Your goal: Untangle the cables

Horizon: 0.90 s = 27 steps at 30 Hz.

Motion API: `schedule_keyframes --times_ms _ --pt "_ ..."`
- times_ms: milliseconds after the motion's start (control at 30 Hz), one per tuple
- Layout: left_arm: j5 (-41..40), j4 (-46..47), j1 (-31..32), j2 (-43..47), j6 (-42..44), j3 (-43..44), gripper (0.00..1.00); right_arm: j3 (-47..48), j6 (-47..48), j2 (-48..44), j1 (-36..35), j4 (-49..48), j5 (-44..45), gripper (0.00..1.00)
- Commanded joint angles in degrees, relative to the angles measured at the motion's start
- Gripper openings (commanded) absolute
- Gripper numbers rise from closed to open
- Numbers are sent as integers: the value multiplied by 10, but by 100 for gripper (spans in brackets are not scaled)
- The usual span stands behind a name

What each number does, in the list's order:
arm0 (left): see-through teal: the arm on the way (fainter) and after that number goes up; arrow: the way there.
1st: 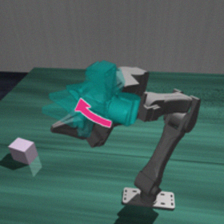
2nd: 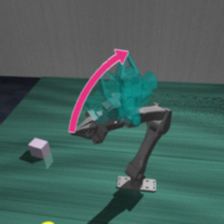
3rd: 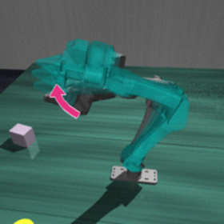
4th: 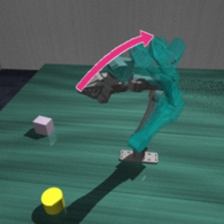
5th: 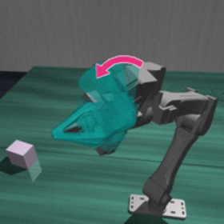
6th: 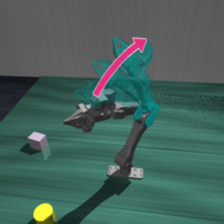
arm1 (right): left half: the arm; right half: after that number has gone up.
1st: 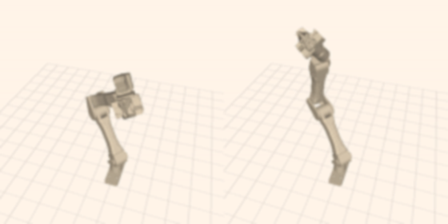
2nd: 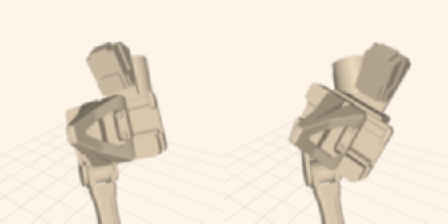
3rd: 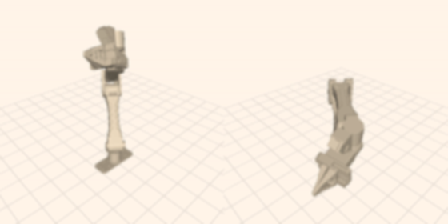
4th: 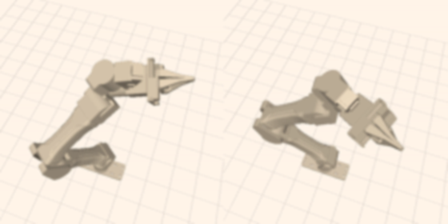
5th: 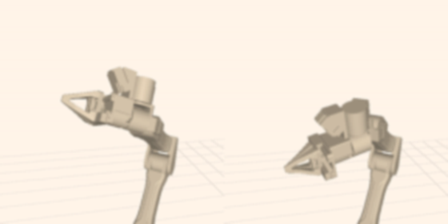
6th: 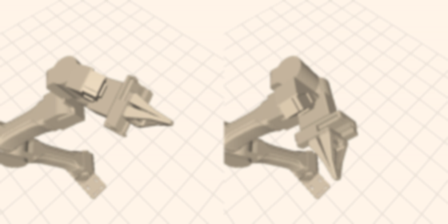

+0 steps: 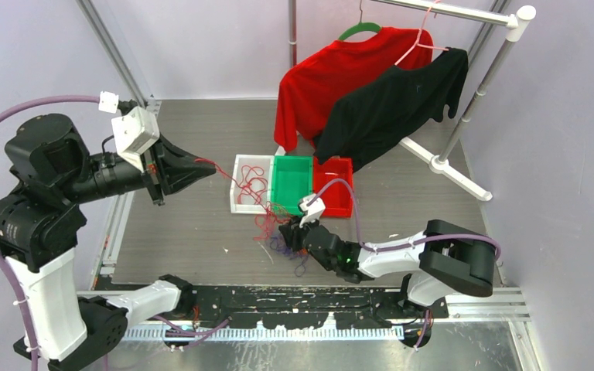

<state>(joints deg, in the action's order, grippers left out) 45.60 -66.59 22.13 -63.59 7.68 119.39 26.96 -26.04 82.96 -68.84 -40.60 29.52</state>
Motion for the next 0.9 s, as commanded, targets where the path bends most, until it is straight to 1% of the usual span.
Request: schedule_keyframes --times_ms 0,200,267,367,467,533,633,733,867 --pt "-21 8 3 -5 23 30 0 -24 -38 5 0 -48 17 31" --pt "-47 16 3 -18 46 69 0 -64 -64 3 1 -57 31 28" --pt "-78 34 3 -19 57 80 0 -74 -70 1 0 -54 39 26" --pt "-167 101 3 -11 69 72 0 -90 -80 -2 0 -54 47 25" --pt "-268 183 3 2 86 54 0 -103 -91 -6 0 -57 51 25" --pt "-353 247 3 4 95 47 0 -112 -98 -8 0 -61 53 25" --pt "-448 333 3 10 115 27 0 -129 -110 -12 0 -73 58 25" --pt "-498 420 3 22 144 -9 0 -144 -117 -20 0 -78 59 26" --pt "-543 463 3 20 162 -13 0 -160 -122 -39 0 -78 63 28"
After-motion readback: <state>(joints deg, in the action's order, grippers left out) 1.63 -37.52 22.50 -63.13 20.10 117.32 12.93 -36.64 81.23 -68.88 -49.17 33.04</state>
